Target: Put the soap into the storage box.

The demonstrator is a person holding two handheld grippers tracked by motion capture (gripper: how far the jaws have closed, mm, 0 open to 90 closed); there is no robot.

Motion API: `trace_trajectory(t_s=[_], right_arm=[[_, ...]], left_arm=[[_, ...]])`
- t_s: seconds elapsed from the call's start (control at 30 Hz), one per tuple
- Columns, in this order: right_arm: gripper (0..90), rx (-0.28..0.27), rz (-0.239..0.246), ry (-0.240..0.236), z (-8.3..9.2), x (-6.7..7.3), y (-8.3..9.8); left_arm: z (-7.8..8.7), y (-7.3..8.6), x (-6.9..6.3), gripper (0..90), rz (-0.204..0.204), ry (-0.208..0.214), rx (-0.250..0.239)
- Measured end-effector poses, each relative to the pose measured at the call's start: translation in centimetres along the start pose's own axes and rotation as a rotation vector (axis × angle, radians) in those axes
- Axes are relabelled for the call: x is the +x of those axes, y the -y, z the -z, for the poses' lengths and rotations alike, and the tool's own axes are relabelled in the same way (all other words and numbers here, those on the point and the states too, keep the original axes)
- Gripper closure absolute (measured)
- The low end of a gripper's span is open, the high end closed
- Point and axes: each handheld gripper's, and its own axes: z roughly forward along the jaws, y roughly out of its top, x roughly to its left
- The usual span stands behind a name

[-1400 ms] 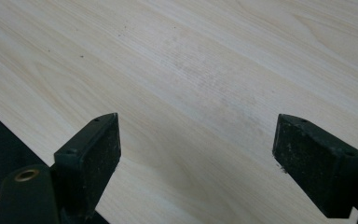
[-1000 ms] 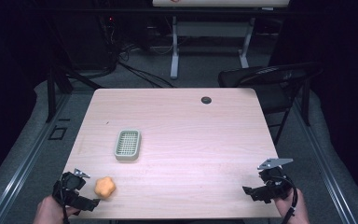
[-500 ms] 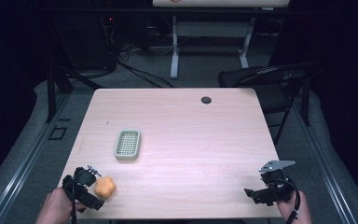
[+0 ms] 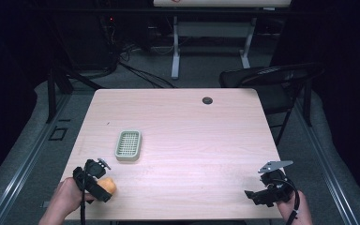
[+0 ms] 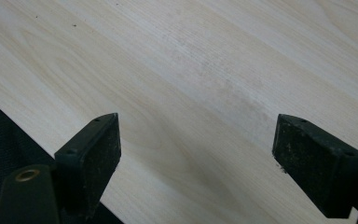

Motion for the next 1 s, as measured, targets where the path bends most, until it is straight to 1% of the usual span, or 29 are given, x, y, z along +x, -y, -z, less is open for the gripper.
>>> trace_trajectory(t_s=[0.07, 0.1, 0.2, 0.23, 0.27, 0.3, 0.37, 0.4, 0.43, 0.47, 0.6, 0.67, 0.77, 0.83, 0.87, 0.93, 1.0], right_arm=[[15.0, 0.0, 0.0, -0.006, -0.1, 0.1, 0.0], [15.0, 0.001, 0.003, -0.011, -0.1, 0.1, 0.0], [15.1, 0.011, 0.007, -0.004, -0.2, 0.1, 0.0], [15.1, 0.008, 0.004, -0.008, -0.2, 0.1, 0.0], [15.1, 0.009, 0.004, -0.008, -0.2, 0.1, 0.0], [15.1, 0.007, 0.002, -0.009, -0.2, 0.1, 0.0], [15.0, 0.016, 0.008, -0.007, -0.2, 0.1, 0.0], [15.1, 0.01, 0.005, -0.005, -0.3, 0.1, 0.0], [15.1, 0.019, 0.009, -0.016, -0.3, 0.1, -0.1], [15.1, 0.017, 0.007, -0.015, -0.3, 0.2, -0.1], [15.0, 0.025, 0.015, -0.003, -0.4, 0.2, -0.1], [15.1, 0.027, 0.017, -0.008, -0.4, 0.3, -0.1], [15.1, 0.019, 0.017, -0.018, -0.5, 0.4, -0.1], [15.1, 0.023, 0.021, -0.014, -0.5, 0.4, -0.1], [15.0, 0.033, 0.025, -0.007, -0.5, 0.4, -0.1], [15.1, 0.037, 0.035, -0.005, -0.5, 0.3, -0.1], [15.1, 0.03, 0.025, -0.017, -0.6, 0.4, -0.1]], left_arm=[[-0.2, -0.3, 0.0, 0.2, -0.002, 0.002, 0.002], [-0.3, -0.5, 0.1, 0.2, -0.005, 0.009, 0.008], [-0.6, -0.9, 0.2, 0.3, -0.01, 0.019, 0.011], [-0.7, -1.0, 0.2, 0.3, -0.006, 0.017, 0.008], [-0.8, -1.1, 0.3, 0.7, -0.003, 0.027, 0.012], [-0.8, -1.2, 0.3, 2.6, -0.011, 0.032, 0.016], [-1.0, -1.3, 0.4, 6.4, -0.01, 0.034, 0.015], [-1.1, -1.3, 0.5, 9.7, -0.009, 0.042, 0.011], [-1.1, -1.3, 0.5, 12.1, -0.01, 0.048, 0.012], [-1.2, -1.3, 0.5, 15.6, -0.007, 0.049, 0.011], [-1.5, -1.4, 0.5, 18.0, -0.003, 0.049, 0.022], [-1.6, -1.5, 0.4, 19.5, -0.005, 0.049, 0.024], [-1.8, -1.5, 0.3, 20.9, -0.006, 0.039, 0.036], [-1.8, -1.5, 0.3, 24.8, 0.0, 0.023, 0.039], [-1.8, -1.5, 0.3, 25.2, 0.003, 0.024, 0.039], [-1.8, -1.5, 0.3, 25.4, 0.002, 0.025, 0.043], [-1.9, -1.6, 0.4, 25.4, 0.003, 0.032, 0.049]])
